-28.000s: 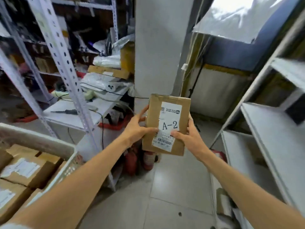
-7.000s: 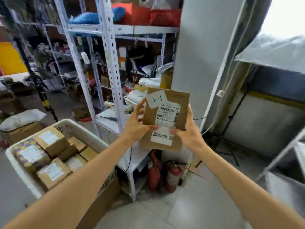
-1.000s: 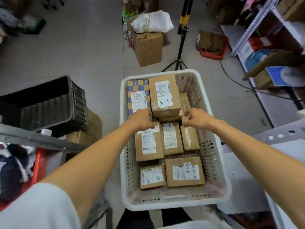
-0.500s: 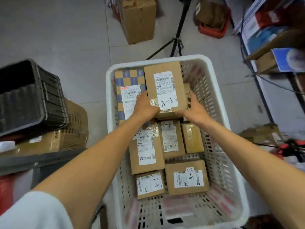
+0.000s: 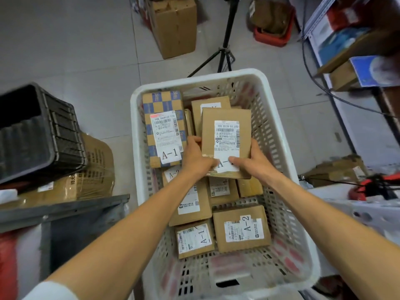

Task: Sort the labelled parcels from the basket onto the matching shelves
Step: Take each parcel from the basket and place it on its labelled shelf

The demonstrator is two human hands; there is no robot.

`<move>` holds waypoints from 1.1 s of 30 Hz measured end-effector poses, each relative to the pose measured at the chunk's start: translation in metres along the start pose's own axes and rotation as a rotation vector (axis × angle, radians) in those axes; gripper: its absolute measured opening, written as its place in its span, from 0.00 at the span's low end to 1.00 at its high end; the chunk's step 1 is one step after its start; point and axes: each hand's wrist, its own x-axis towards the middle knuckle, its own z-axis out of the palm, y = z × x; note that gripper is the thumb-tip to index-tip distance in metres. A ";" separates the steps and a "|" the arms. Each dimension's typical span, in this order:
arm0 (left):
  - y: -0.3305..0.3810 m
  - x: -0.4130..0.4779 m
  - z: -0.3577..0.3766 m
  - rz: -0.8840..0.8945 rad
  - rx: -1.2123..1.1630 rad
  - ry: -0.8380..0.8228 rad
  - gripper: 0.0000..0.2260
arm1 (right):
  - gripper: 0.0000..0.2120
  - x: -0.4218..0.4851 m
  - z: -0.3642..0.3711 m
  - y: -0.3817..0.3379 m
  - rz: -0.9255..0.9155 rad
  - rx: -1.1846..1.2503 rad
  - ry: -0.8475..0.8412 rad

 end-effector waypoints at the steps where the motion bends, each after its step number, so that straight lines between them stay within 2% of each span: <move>1: 0.003 -0.004 0.000 0.013 -0.006 -0.011 0.40 | 0.42 -0.004 -0.003 0.000 -0.002 0.000 -0.010; 3: 0.009 -0.014 -0.003 0.023 -0.002 -0.062 0.52 | 0.46 -0.015 -0.009 0.000 -0.027 0.016 -0.028; 5: 0.018 -0.028 -0.005 0.043 -0.006 -0.083 0.56 | 0.47 -0.030 -0.015 -0.002 -0.070 0.023 -0.018; 11: 0.070 -0.081 -0.020 0.239 -0.065 -0.053 0.51 | 0.52 -0.068 -0.037 -0.043 -0.227 0.042 0.043; 14: 0.091 -0.103 -0.036 0.306 -0.087 -0.052 0.52 | 0.55 -0.087 -0.051 -0.071 -0.270 0.048 0.014; 19: 0.114 -0.140 -0.055 0.433 -0.076 -0.053 0.57 | 0.50 -0.131 -0.067 -0.105 -0.418 0.001 0.002; 21: 0.120 -0.155 -0.062 0.489 -0.062 -0.074 0.58 | 0.54 -0.151 -0.068 -0.113 -0.423 -0.004 0.001; 30: 0.112 -0.223 -0.091 0.604 -0.053 -0.183 0.57 | 0.58 -0.247 -0.040 -0.108 -0.494 0.041 0.152; 33: 0.101 -0.246 -0.095 0.630 -0.029 -0.208 0.56 | 0.57 -0.280 -0.030 -0.096 -0.523 0.040 0.183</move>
